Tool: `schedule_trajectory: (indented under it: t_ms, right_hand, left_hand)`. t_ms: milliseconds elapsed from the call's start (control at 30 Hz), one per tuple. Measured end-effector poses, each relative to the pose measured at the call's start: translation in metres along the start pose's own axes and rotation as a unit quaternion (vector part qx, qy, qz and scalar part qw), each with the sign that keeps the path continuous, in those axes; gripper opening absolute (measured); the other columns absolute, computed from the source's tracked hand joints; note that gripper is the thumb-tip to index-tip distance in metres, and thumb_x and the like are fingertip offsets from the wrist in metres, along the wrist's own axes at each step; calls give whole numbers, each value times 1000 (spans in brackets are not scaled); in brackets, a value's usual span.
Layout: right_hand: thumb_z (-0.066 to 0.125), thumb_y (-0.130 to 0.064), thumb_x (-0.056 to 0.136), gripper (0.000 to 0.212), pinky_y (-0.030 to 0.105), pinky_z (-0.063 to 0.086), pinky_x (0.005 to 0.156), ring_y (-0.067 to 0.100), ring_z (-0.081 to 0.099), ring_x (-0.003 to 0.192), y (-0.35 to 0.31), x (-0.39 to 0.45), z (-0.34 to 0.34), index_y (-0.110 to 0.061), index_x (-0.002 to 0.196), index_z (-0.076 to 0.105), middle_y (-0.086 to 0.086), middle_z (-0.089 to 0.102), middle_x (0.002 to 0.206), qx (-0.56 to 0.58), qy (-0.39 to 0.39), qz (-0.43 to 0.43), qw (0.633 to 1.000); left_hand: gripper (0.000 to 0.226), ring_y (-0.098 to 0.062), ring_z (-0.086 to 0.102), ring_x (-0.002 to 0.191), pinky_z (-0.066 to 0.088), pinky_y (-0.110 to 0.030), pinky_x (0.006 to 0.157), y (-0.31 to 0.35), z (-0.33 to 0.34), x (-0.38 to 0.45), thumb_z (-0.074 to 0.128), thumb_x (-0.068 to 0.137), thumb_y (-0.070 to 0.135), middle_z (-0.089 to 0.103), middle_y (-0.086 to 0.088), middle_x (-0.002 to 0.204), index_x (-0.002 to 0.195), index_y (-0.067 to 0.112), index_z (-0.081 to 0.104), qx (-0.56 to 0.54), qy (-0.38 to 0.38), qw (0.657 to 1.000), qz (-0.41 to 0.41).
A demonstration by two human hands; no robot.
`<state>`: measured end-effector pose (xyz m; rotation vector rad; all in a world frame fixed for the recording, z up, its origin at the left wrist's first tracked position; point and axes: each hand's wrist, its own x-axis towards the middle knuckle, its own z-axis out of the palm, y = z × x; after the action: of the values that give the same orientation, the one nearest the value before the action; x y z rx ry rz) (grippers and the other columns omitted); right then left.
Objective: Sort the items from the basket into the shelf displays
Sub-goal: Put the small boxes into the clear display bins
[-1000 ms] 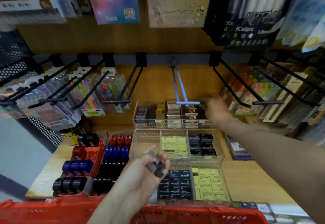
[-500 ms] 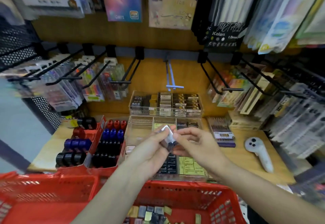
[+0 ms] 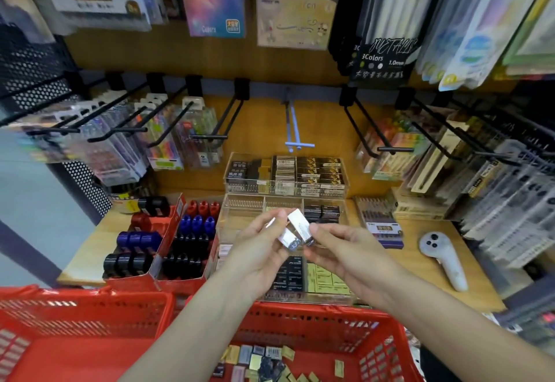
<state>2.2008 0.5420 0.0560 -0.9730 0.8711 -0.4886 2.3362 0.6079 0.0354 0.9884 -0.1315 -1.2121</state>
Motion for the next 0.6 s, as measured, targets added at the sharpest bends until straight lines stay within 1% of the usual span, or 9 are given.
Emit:
schedule_trajectory:
  t_ms: [67, 133, 200, 233, 300, 333, 433, 500, 600]
  right_hand:
    - [67, -10, 90, 17, 23, 58, 74, 22, 72, 93, 1, -1, 0, 0, 103, 72, 14, 75, 99, 18, -2, 11, 1000]
    - [69, -8, 88, 17, 24, 59, 77, 21, 73, 92, 1, -2, 0, 0, 102, 72, 14, 75, 98, -2, -3, -3, 1000]
    - [74, -8, 84, 15, 26, 59, 81, 19, 73, 88, -2, -4, -1, -5, 99, 72, 11, 76, 93, -118, 11, -55, 991]
    - [76, -9, 83, 14, 25, 58, 81, 16, 72, 87, -4, -5, -2, -8, 96, 72, 7, 76, 90, -192, 23, -93, 977]
    - [79, -7, 79, 17, 19, 57, 77, 7, 69, 84, -9, -5, -4, -14, 92, 71, -2, 73, 90, -297, 41, -176, 938]
    - [80, -5, 77, 21, 17, 55, 75, 5, 68, 84, -12, -5, -6, -16, 92, 70, -5, 71, 92, -310, 40, -205, 927]
    - [79, 7, 73, 39, 20, 56, 76, 8, 70, 89, -23, -5, -14, -17, 100, 66, -2, 70, 100, -274, -16, -247, 929]
    - [79, 10, 70, 43, 23, 56, 81, 12, 70, 94, -30, -5, -20, -15, 102, 65, 3, 72, 102, -260, -54, -263, 927]
    - [79, 7, 66, 43, 23, 56, 80, 18, 70, 98, -34, -5, -26, -8, 103, 65, 6, 73, 104, -221, -82, -259, 937]
  left_hand:
    - [16, -22, 75, 74, 60, -30, 56, -2, 0, 1, 57, 96, 9, 76, -17, 88, 107, 0, 65, -27, 32, 999, -23]
    - [20, -29, 74, 80, 61, -36, 55, -3, -1, 1, 49, 102, 9, 74, -22, 92, 114, -2, 61, -68, 47, 995, -59]
    - [21, -36, 72, 88, 62, -44, 61, 0, -3, 0, 44, 103, 3, 72, -29, 95, 118, -4, 56, -97, 42, 990, -97]
    - [21, -38, 71, 89, 61, -47, 65, 2, -4, -1, 42, 101, -1, 72, -30, 93, 119, -4, 54, -104, 31, 988, -106]
    - [27, -39, 72, 89, 59, -47, 70, 6, -5, -3, 40, 99, -7, 72, -29, 92, 122, -2, 52, -106, 6, 989, -103]
    - [29, -37, 73, 88, 60, -46, 68, 7, -5, -3, 40, 98, -8, 73, -27, 94, 123, 0, 52, -105, -8, 990, -95]
    - [29, -32, 74, 91, 61, -38, 63, 10, -5, -4, 46, 99, -1, 73, -20, 109, 125, 7, 55, -74, -44, 994, -65]
    - [29, -29, 74, 92, 60, -35, 64, 14, -6, -7, 53, 97, 6, 72, -15, 115, 125, 10, 57, -53, -65, 995, -47]
    - [32, -16, 68, 76, 55, -24, 56, 18, -5, -11, 61, 91, 15, 72, -11, 118, 123, 11, 63, -44, -75, 995, -53]
